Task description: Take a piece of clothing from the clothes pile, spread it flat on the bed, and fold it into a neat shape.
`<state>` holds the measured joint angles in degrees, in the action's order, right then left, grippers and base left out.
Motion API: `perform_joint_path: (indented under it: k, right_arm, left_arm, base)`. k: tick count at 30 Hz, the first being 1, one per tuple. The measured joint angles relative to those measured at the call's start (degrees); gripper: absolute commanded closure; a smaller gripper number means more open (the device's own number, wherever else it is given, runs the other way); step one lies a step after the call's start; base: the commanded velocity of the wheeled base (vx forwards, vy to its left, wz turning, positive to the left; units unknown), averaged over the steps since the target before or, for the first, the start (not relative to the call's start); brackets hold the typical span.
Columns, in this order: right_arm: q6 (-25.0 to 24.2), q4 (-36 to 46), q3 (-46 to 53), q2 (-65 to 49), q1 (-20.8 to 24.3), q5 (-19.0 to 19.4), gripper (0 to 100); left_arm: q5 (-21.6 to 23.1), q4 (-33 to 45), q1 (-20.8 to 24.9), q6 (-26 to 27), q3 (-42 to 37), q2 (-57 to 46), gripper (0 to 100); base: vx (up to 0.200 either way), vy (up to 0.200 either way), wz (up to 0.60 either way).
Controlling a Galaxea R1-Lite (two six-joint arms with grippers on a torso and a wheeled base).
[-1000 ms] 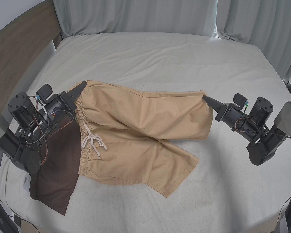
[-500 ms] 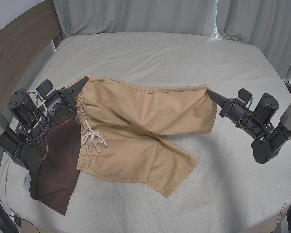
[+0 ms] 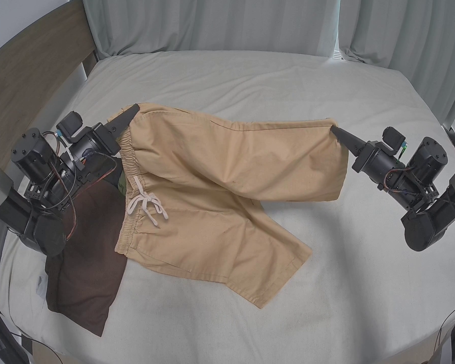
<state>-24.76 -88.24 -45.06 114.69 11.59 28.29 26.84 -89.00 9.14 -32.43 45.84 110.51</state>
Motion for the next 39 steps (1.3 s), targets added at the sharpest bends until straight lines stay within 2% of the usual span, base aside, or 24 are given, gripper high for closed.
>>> perform_joint_path:
  k: [13, 27, 34, 39]
  right_arm:
    - [0.07, -0.01, -0.09, -1.07, -3.19, 0.0, 100]
    - [0.29, 0.07, -0.12, -1.43, -3.69, 0.0, 100]
    - [0.71, 0.57, -1.22, -0.74, -3.68, -0.02, 100]
    - [0.68, 2.01, -4.19, 1.16, -3.74, 0.0, 100]
  left_arm:
    - [-0.2, 0.0, -0.09, 0.0, 1.54, 1.54, 100]
    - [-0.35, 0.02, -0.3, 0.07, 2.86, 3.27, 100]
    - [-3.25, 0.05, -0.2, -0.5, 5.84, 5.1, 100]
    - [-4.62, 0.05, -0.07, -3.15, 8.77, 7.05, 100]
  base:
    - [0.0, 0.0, 0.0]
    - [0.0, 0.0, 0.0]
    - [0.0, 0.0, 0.0]
    - [0.0, 0.0, 0.0]
